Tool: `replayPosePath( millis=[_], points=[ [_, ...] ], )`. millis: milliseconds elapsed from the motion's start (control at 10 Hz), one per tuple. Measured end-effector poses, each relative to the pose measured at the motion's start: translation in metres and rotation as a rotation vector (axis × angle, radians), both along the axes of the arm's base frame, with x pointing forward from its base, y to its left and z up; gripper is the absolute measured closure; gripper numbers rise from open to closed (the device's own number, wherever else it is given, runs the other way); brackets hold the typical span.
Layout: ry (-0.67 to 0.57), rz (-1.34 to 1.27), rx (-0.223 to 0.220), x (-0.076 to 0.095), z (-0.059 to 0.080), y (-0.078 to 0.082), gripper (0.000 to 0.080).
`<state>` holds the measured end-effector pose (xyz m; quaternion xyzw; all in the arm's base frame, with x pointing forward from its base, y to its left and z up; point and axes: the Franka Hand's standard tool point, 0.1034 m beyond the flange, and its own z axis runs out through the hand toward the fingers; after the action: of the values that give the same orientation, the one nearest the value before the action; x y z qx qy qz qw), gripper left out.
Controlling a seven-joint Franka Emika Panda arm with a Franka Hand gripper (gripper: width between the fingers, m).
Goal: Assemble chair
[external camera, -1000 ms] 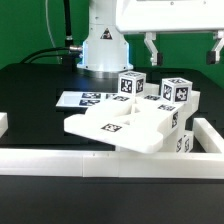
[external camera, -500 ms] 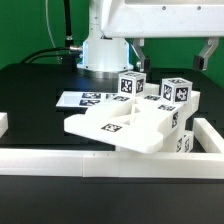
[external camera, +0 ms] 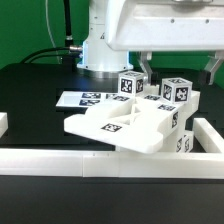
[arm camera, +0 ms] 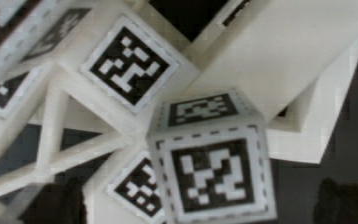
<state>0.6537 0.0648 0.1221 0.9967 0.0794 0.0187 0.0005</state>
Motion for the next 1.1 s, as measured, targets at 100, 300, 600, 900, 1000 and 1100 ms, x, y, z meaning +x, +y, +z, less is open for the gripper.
replayPosePath(
  millis=[100, 300, 600, 900, 1000, 1100],
  points=[
    [-0.004, -0.005, 0.0, 0.0004, -0.0012, 0.002, 0.0151],
    [-0.003, -0.012, 0.001, 0.0002, -0.0014, 0.003, 0.0183],
    [-0.003, -0.013, 0.001, 0.0002, -0.0016, 0.0021, 0.0519],
    [-0.003, -0.036, 0.002, 0.0002, -0.0017, 0.002, 0.0518],
    [-0.003, -0.084, 0.007, 0.0001, -0.0016, 0.0027, 0.0518],
    [-0.002, -0.285, 0.015, -0.0004, -0.0018, 0.0046, 0.0518]
  ],
)
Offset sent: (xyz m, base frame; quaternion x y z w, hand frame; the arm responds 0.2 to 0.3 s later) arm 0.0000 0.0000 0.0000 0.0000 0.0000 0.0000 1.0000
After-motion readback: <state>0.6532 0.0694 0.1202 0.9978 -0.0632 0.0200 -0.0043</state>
